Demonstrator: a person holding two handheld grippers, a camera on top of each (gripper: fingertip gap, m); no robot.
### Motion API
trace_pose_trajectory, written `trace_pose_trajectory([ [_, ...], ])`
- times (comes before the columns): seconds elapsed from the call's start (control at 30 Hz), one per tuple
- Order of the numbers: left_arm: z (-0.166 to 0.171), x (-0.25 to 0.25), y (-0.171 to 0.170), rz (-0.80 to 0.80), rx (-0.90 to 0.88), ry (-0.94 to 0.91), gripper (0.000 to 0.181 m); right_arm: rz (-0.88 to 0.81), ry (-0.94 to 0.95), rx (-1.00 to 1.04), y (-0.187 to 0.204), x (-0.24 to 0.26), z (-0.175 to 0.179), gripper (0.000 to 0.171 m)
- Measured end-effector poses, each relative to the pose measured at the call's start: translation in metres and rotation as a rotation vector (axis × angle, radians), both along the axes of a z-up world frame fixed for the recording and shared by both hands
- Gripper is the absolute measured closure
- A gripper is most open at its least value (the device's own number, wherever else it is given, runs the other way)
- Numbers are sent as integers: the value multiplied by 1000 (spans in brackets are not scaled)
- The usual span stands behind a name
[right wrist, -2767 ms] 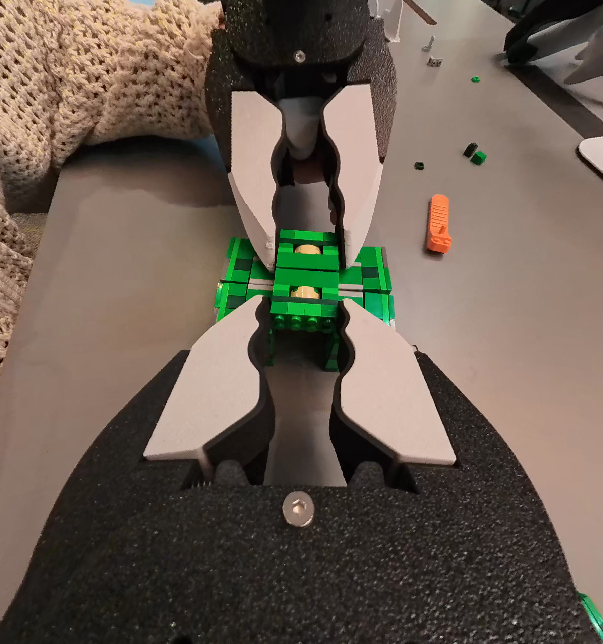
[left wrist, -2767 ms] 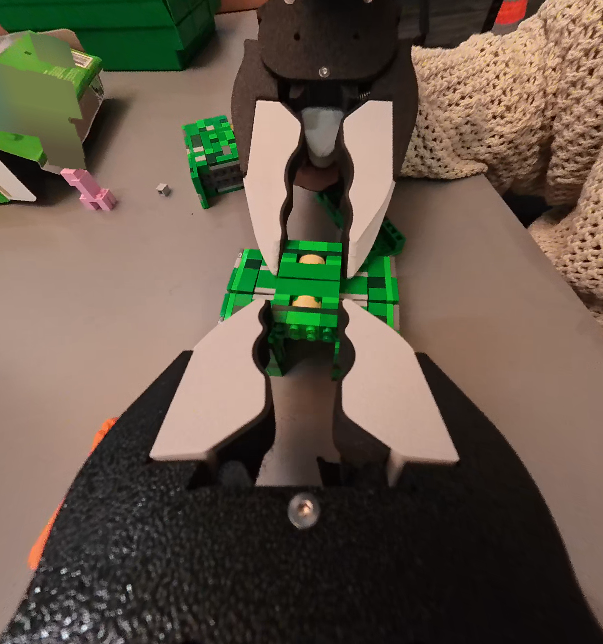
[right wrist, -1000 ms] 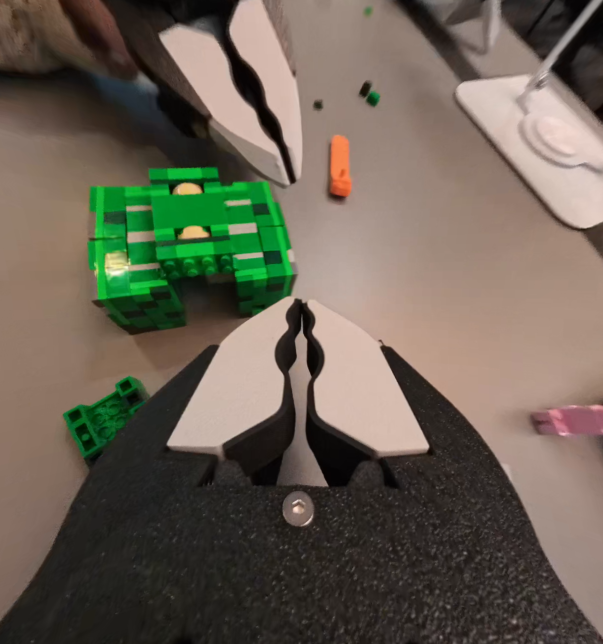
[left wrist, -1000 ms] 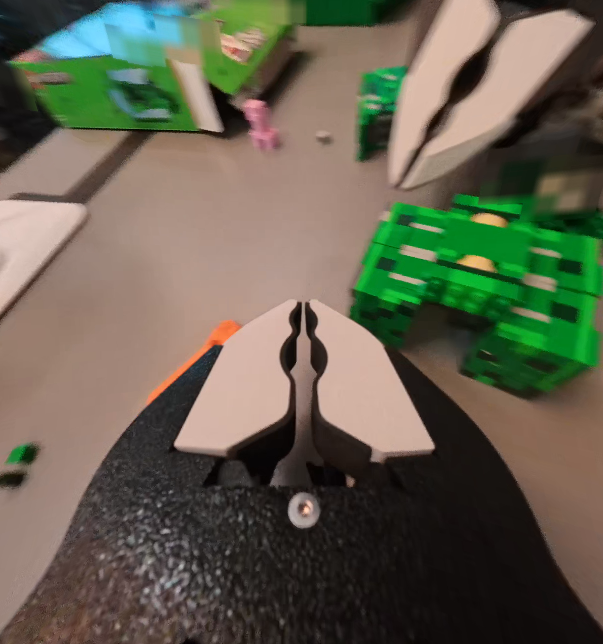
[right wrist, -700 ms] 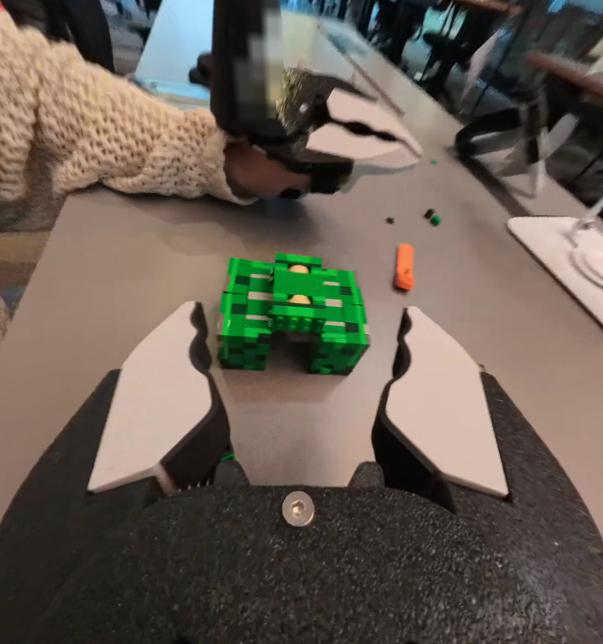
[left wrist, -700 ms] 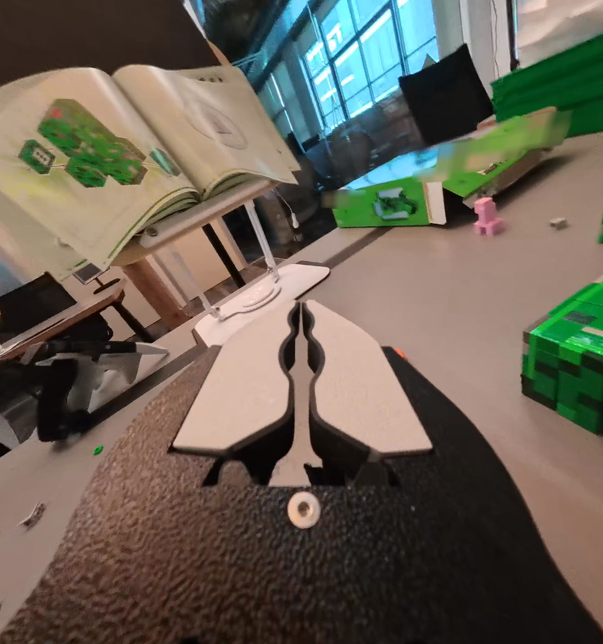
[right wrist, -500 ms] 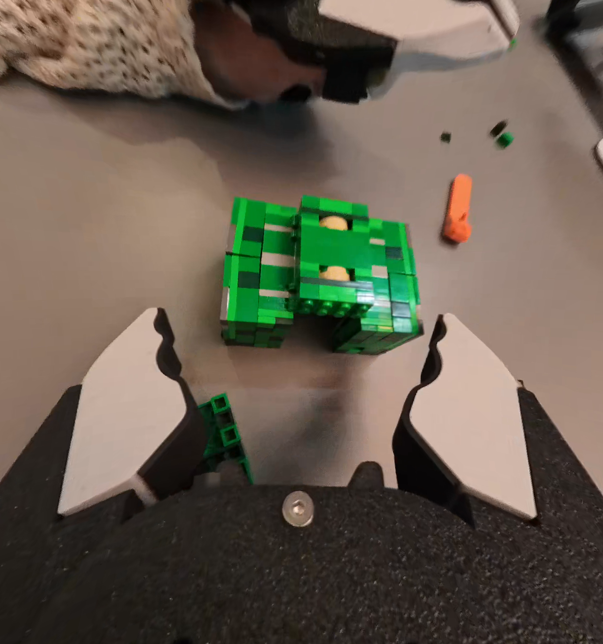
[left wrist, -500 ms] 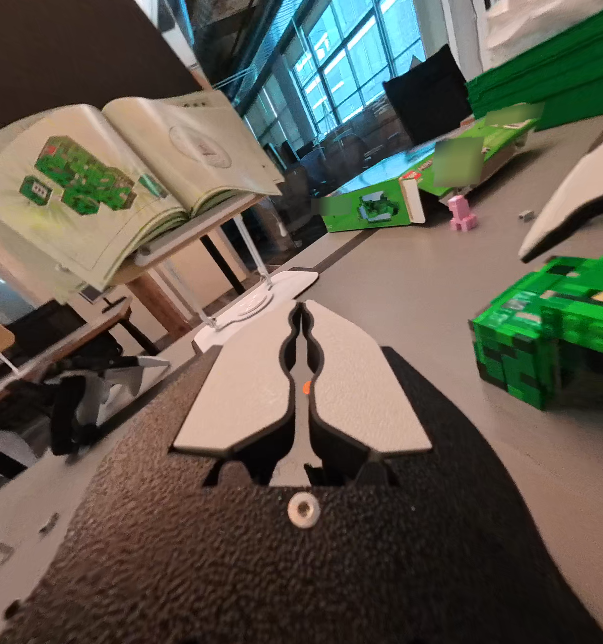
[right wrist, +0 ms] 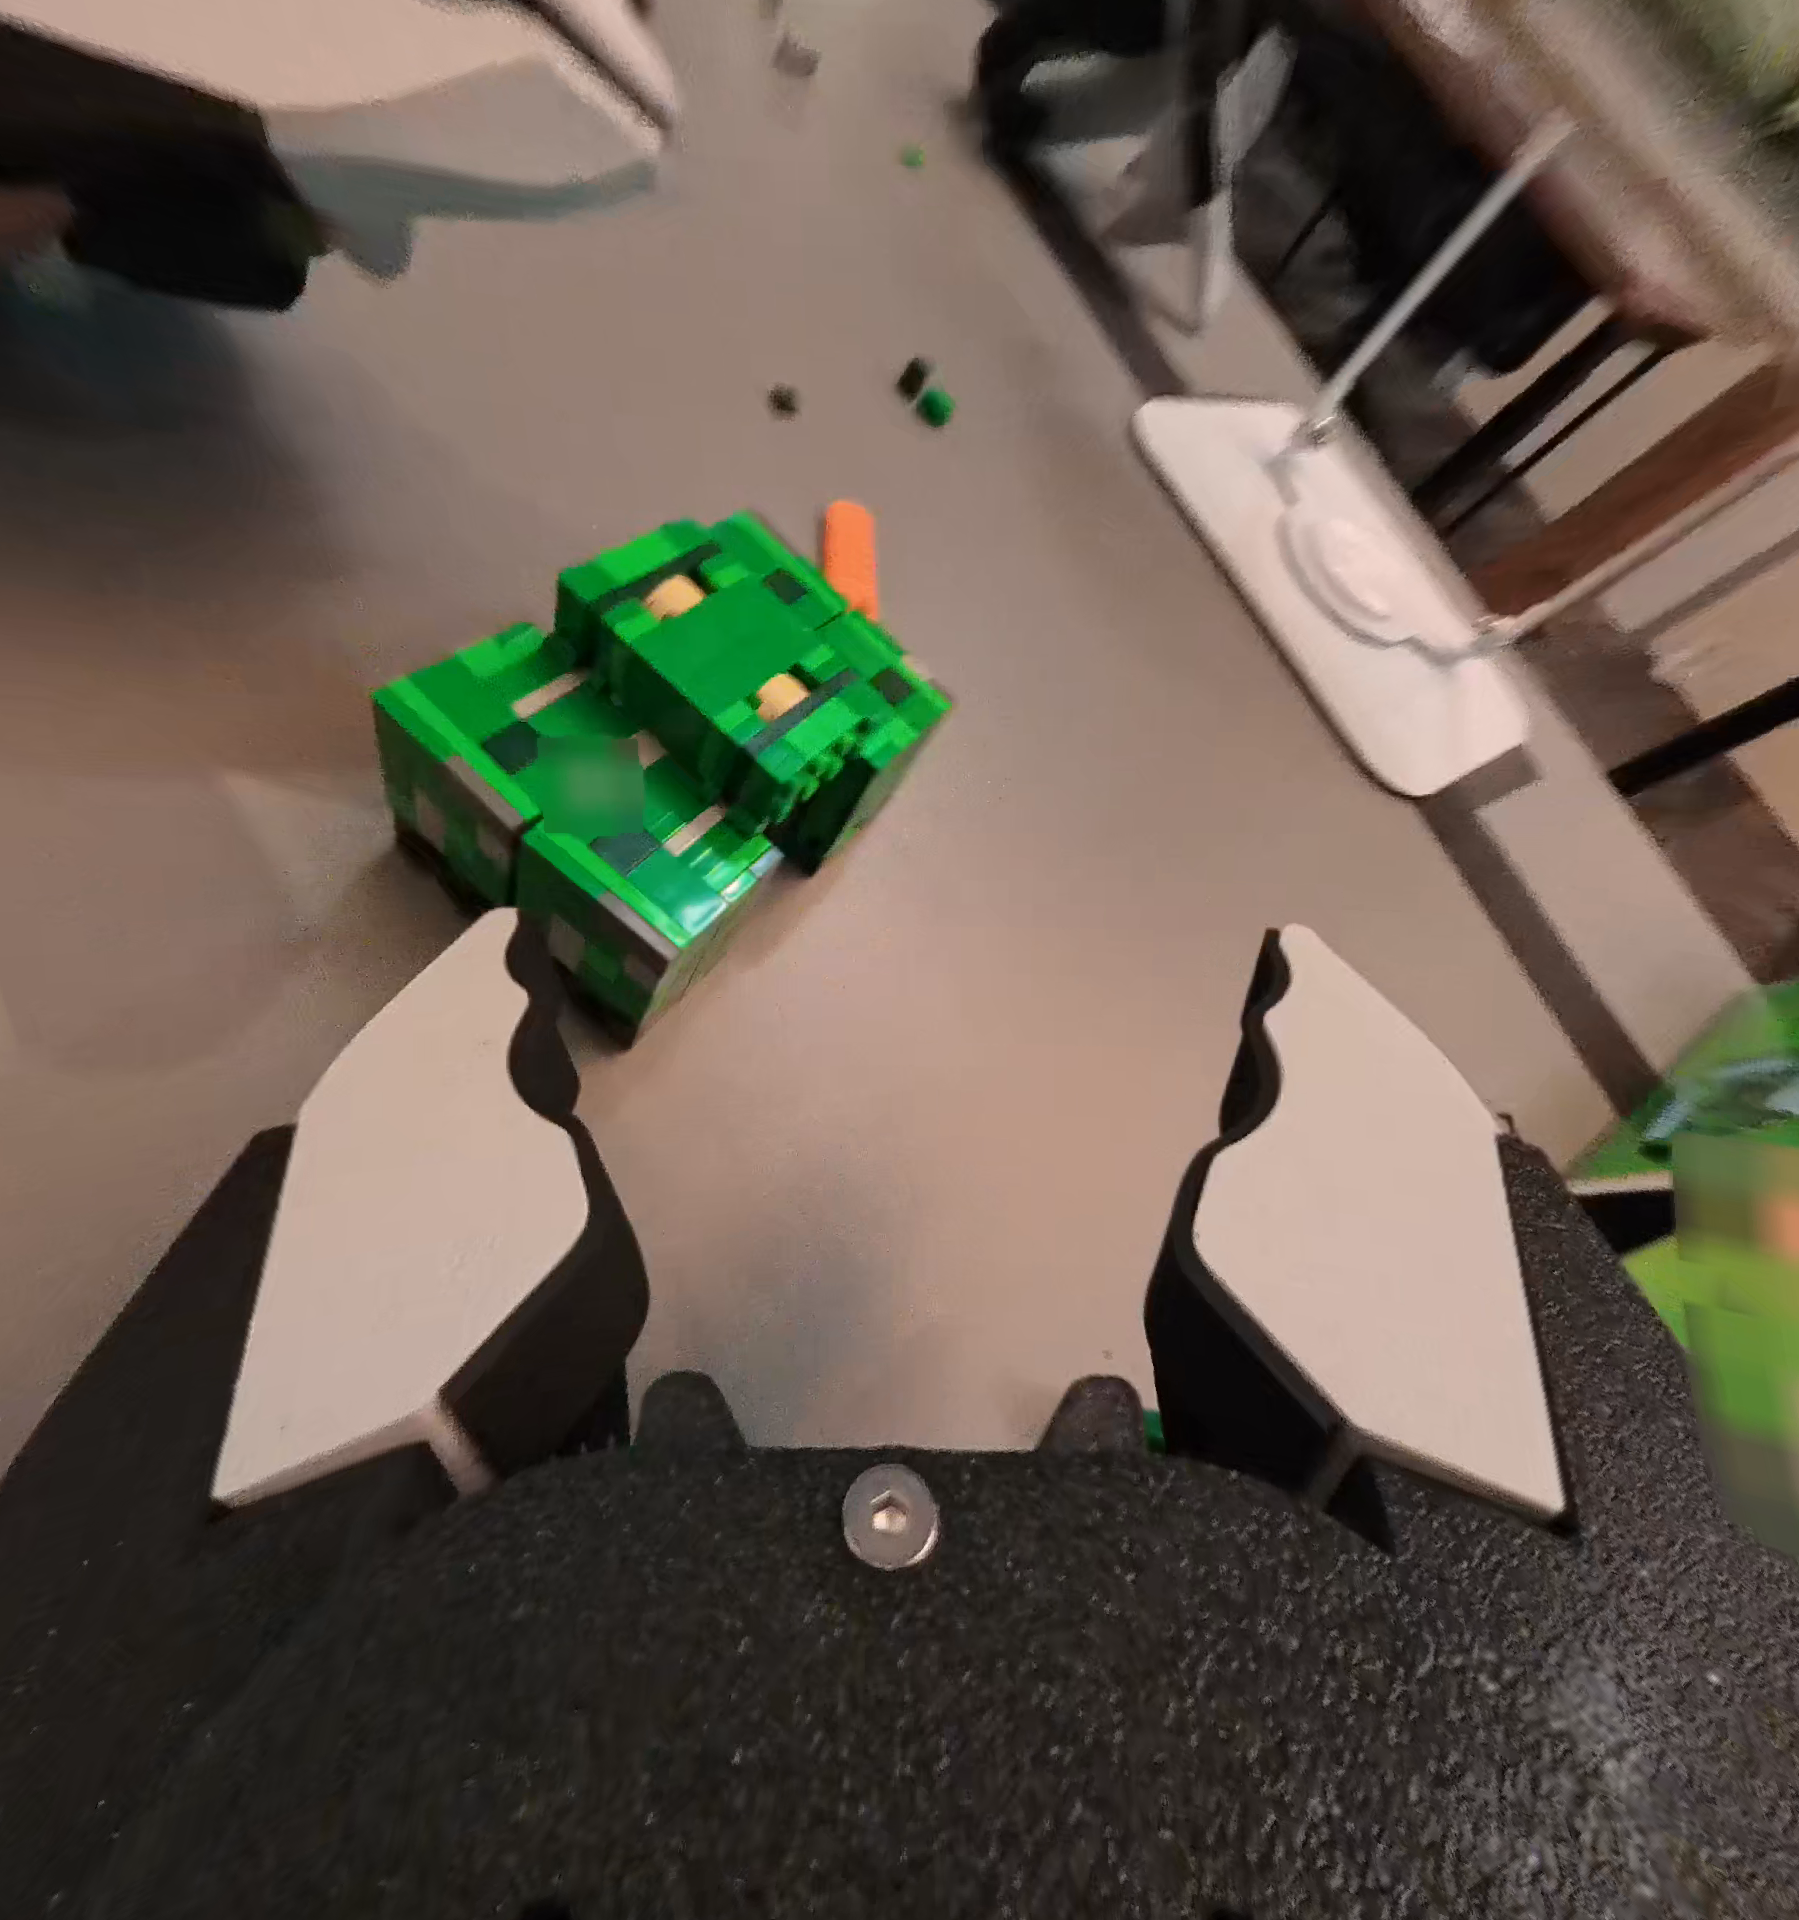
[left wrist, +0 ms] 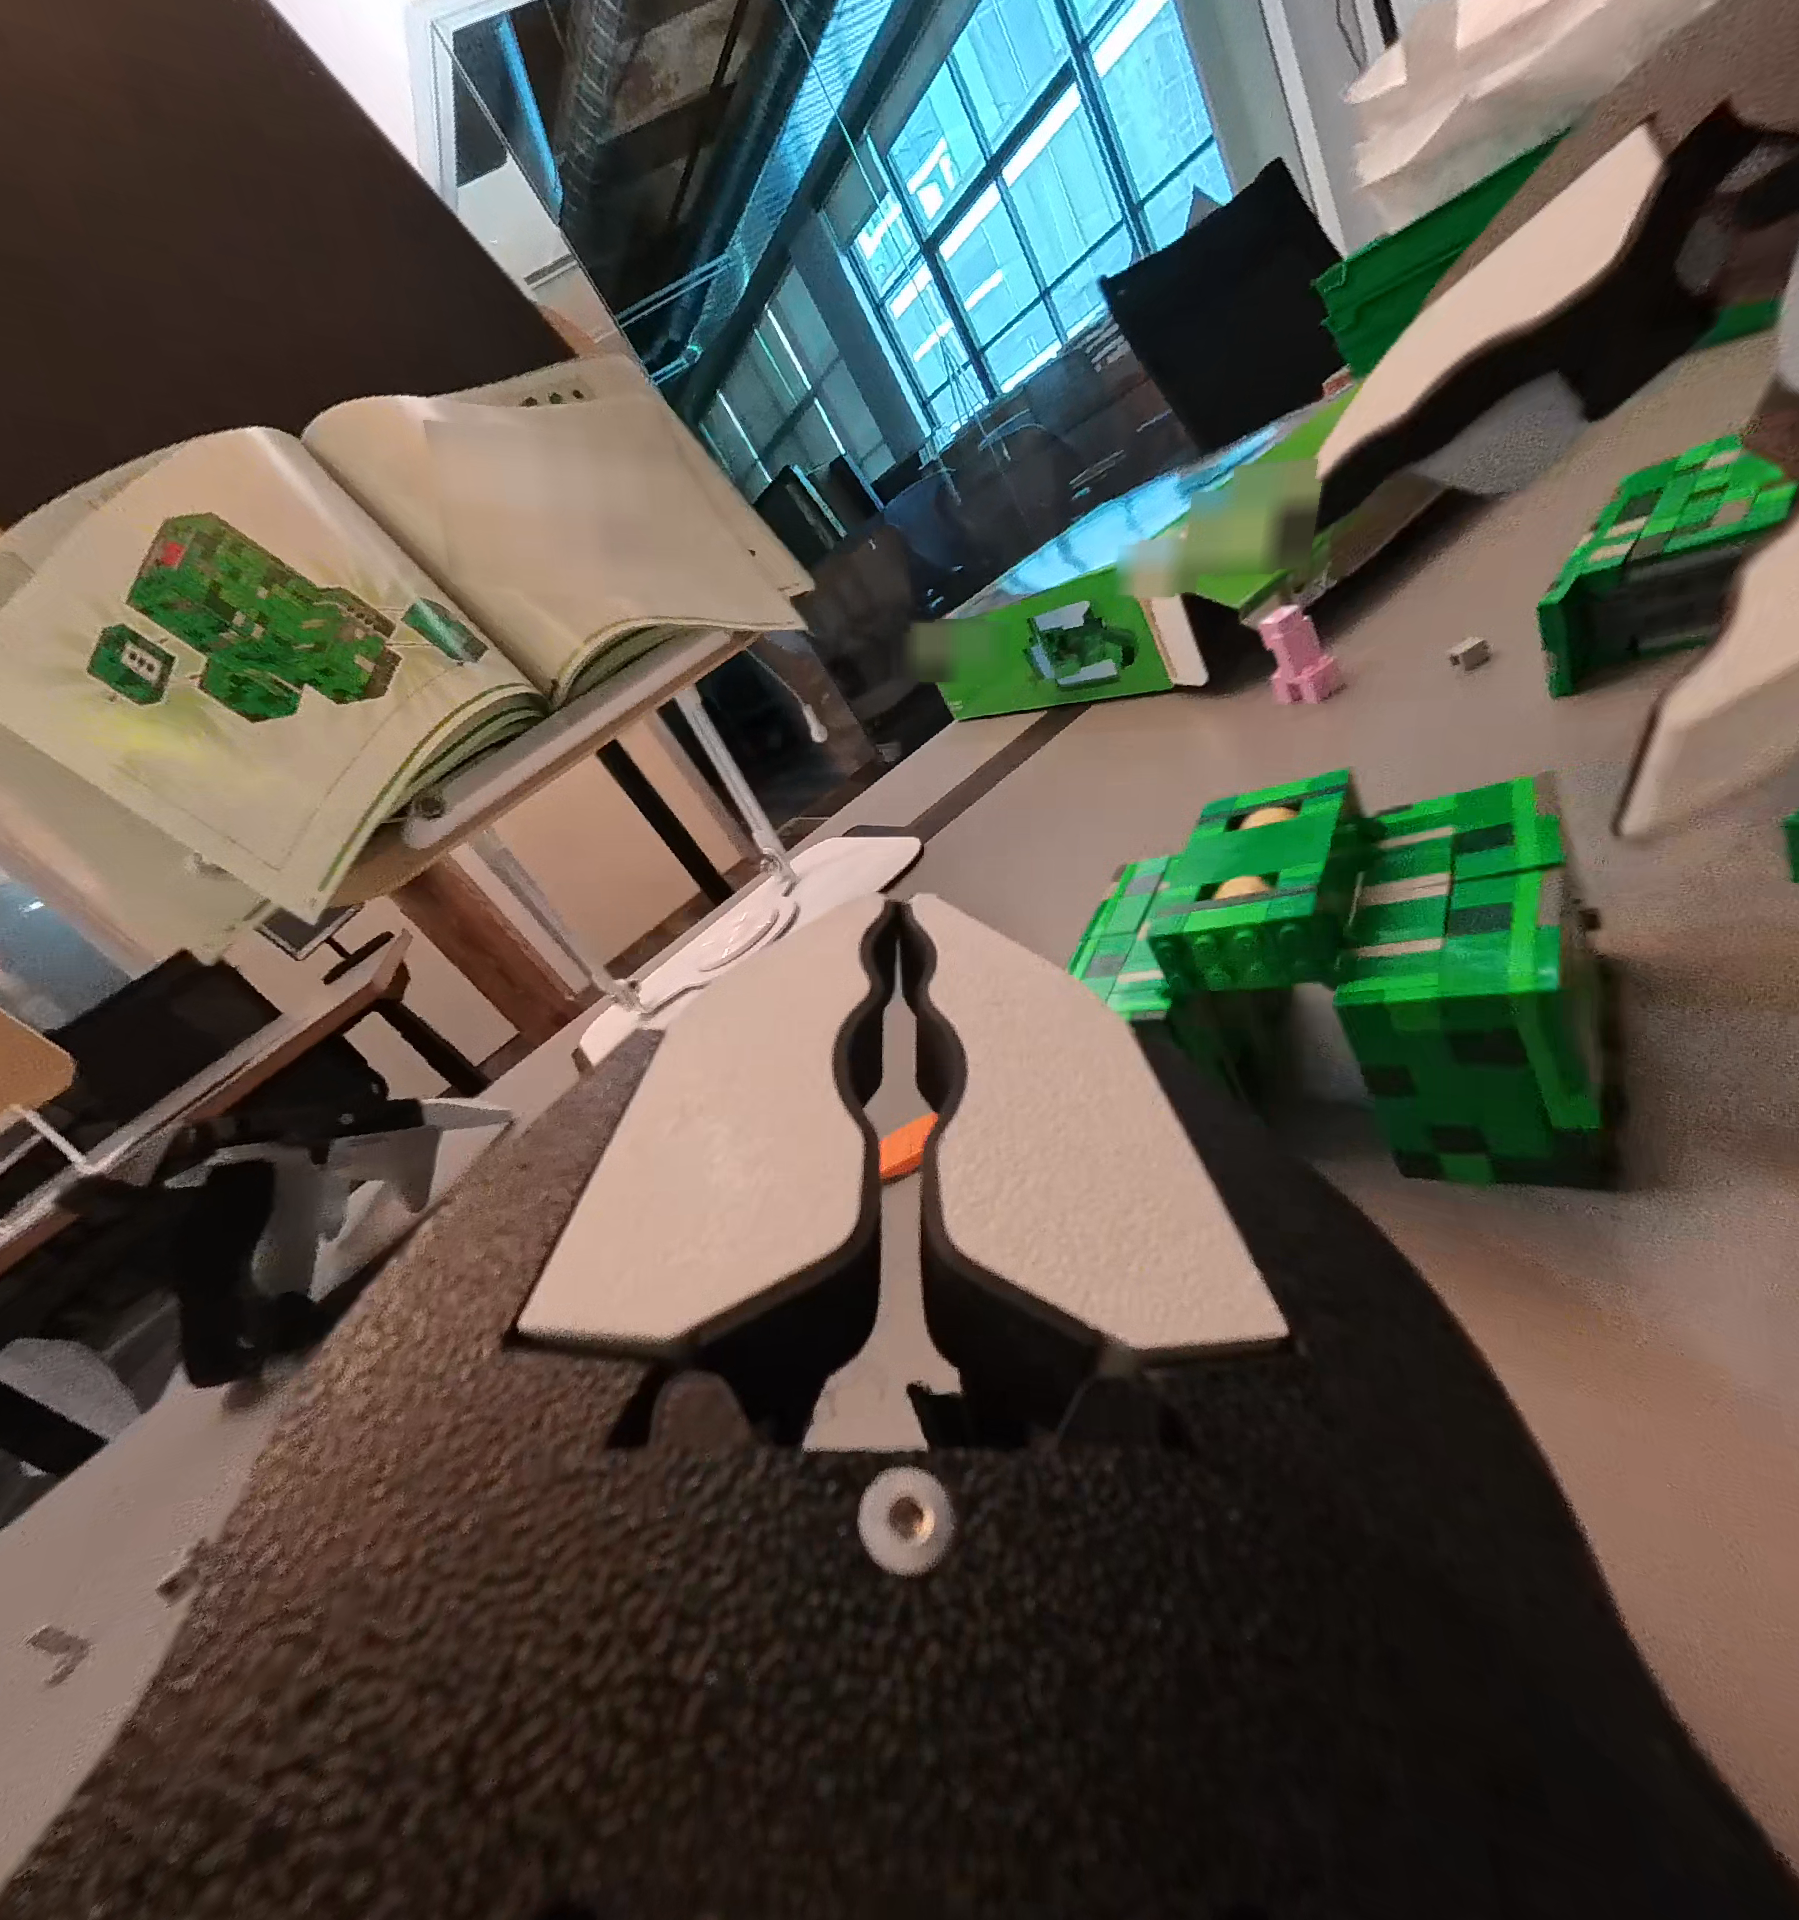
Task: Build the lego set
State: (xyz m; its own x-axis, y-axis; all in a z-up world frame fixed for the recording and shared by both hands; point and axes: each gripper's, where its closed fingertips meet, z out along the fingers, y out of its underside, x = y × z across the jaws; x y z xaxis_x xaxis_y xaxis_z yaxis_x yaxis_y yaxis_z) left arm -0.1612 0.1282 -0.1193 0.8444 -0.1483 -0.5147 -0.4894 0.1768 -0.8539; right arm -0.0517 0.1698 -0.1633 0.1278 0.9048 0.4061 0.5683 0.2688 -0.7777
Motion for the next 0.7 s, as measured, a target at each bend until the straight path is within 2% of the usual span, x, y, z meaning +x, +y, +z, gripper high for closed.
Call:
trace_pose_trajectory([
  [0.13, 8, -3, -4, -57, 1, -82, 178, -43, 287, 59, 8, 32, 47, 65],
  [0.23, 16, -8, -7, -85, 10, -154, 172, -74, 472, 43, 12, 63, 70, 83],
  [0.33, 20, -6, -11, -113, 30, -180, 169, -71, 561, -20, 16, 82, 76, 84],
  [0.4, 18, 3, -14, -147, 36, -155, 168, -16, 534, -72, 12, 86, 67, 85],
  [0.53, 16, 28, -22, -213, 57, -62, 168, 183, 303, -222, -16, 88, 25, 104],
  [0.6, 13, 37, -24, -227, 66, -8, 170, 260, 193, -335, -33, 91, 5, 106],
  [0.7, 4, 40, -21, -217, 51, 51, 170, 274, 12, -401, -45, 99, -23, 106],
])
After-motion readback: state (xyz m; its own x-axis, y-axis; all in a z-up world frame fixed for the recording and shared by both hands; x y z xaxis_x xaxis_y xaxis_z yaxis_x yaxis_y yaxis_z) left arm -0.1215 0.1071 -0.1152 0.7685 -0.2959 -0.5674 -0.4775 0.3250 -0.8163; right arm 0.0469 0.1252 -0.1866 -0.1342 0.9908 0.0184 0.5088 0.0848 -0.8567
